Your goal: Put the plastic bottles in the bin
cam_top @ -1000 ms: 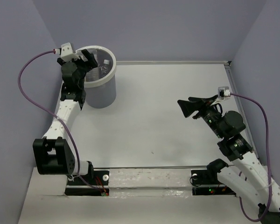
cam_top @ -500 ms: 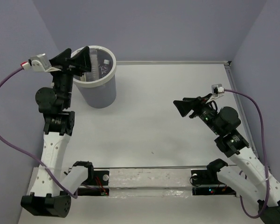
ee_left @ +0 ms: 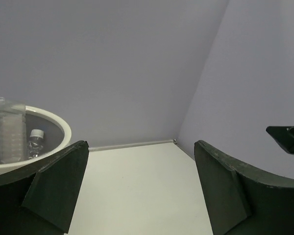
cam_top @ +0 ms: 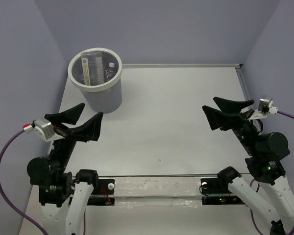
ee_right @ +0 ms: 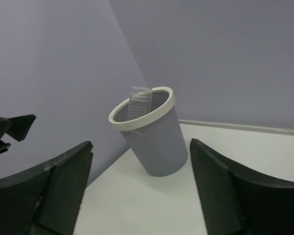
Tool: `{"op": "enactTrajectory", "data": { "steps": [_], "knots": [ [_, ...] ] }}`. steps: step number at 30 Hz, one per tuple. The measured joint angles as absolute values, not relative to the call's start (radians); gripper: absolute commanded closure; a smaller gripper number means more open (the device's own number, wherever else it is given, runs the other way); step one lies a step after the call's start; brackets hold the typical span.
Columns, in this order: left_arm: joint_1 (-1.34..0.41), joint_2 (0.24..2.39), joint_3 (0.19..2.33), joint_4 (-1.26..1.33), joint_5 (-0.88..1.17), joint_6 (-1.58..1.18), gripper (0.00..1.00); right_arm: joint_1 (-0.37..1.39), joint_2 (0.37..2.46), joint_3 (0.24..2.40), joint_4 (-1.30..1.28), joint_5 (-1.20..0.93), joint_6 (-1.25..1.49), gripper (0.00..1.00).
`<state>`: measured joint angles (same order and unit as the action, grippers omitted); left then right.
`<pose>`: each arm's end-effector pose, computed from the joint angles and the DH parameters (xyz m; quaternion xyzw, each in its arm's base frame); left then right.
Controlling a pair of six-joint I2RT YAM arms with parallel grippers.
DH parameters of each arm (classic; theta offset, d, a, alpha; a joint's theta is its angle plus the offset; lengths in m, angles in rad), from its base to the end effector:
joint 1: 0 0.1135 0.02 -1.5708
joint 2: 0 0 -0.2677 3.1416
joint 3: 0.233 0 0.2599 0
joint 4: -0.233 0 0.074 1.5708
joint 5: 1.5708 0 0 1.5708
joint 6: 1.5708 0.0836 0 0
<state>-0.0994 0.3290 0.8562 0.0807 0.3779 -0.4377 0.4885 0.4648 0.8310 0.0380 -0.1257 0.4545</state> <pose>0.0761 -0.0386 0.4657 0.0875 0.4764 -0.3148 0.8163 0.1184 0.0748 0.4418 -0.0618 0.5487 0.4092 0.7264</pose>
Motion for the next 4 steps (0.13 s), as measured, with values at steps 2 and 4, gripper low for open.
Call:
{"op": "enactTrajectory", "data": {
  "steps": [2, 4],
  "knots": [
    [-0.099, 0.249, 0.843, 0.022, 0.372, -0.416, 0.01, 0.488, 0.44, 0.831, 0.037, -0.092, 0.443, 0.0],
    [-0.099, 0.223, 0.839, -0.001, 0.371, -0.405, 0.01, 0.488, 0.438, 0.83, 0.037, -0.069, 0.442, 0.0]
  ]
}}
